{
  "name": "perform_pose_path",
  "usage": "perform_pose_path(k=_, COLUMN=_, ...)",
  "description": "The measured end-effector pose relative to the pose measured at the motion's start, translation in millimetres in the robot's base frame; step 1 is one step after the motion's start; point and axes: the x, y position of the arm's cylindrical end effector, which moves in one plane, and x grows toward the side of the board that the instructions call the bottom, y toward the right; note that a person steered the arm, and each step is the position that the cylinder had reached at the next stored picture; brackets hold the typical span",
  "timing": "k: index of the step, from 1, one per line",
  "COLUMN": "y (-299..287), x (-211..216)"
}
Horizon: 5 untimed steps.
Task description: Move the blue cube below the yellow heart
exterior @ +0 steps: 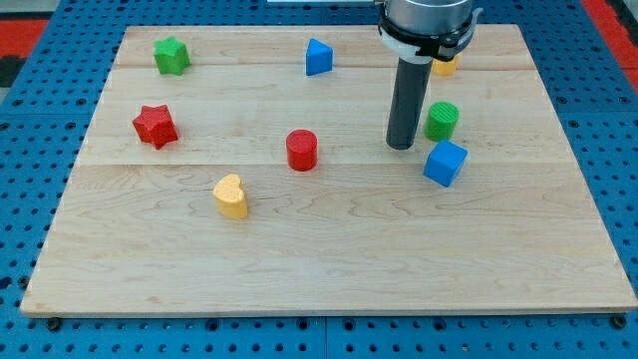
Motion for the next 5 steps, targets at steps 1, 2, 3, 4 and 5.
perform_pose_path(k=1, y=-19.7, x=-10.1)
perform_pose_path(k=2, y=-47.2, x=-29.8)
perform_pose_path(k=3, y=-71.9, x=-42.6)
perform_pose_path(k=4, y=-42.8, x=-20.3)
perform_pose_path(k=5, y=-42.8, x=-20.3)
